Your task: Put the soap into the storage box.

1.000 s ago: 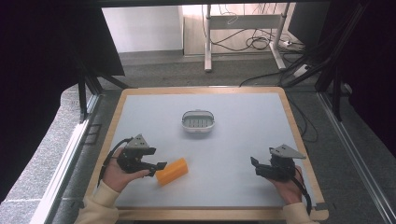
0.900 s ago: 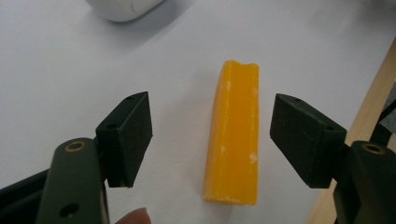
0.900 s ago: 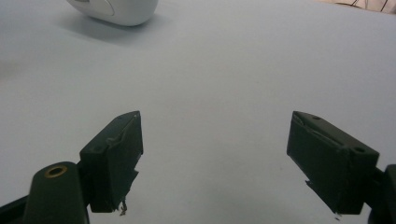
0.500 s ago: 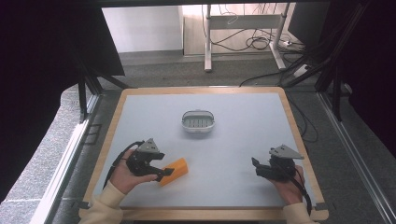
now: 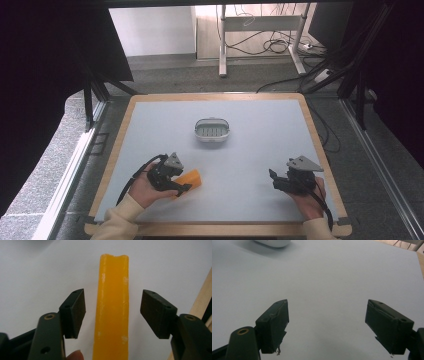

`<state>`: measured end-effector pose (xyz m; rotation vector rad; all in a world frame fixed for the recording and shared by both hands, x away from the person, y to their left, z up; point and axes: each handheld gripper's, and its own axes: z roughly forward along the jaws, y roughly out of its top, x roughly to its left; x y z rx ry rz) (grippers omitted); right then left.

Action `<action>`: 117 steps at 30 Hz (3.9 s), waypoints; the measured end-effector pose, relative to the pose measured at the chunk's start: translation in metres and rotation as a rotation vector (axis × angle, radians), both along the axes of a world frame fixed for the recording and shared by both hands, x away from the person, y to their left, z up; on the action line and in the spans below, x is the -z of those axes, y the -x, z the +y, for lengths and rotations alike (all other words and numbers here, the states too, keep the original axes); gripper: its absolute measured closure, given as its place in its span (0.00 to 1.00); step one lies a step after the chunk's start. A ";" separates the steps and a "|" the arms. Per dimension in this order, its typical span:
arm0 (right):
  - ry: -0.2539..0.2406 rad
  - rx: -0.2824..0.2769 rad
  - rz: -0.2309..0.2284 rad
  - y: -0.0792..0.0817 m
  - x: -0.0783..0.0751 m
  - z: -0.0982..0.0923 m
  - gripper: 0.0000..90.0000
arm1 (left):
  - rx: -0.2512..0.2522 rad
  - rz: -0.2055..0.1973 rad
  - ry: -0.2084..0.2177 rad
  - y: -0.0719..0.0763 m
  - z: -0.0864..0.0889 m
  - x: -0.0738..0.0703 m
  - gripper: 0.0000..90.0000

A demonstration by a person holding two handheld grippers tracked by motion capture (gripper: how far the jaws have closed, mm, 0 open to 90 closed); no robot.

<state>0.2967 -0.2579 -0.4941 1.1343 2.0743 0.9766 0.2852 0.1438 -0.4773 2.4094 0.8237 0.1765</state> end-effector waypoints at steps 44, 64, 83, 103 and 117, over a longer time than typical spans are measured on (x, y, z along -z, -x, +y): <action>0.012 -0.006 0.004 0.001 -0.001 -0.001 0.21 | 0.033 0.071 -0.086 -0.009 -0.007 0.011 0.69; 0.020 -0.066 0.019 0.001 0.003 0.010 0.22 | 0.027 0.049 -0.025 -0.024 0.009 -0.020 0.69; 0.018 -0.048 0.019 0.001 0.003 0.006 0.22 | 0.051 0.012 -0.001 -0.037 0.012 -0.039 0.69; 0.010 -0.041 0.024 0.002 0.004 0.005 0.22 | 0.044 -0.015 -0.007 -0.058 0.009 -0.052 0.69; -0.004 -0.038 0.026 0.002 0.003 0.003 0.23 | 0.091 -0.043 -0.028 -0.066 0.003 -0.063 0.69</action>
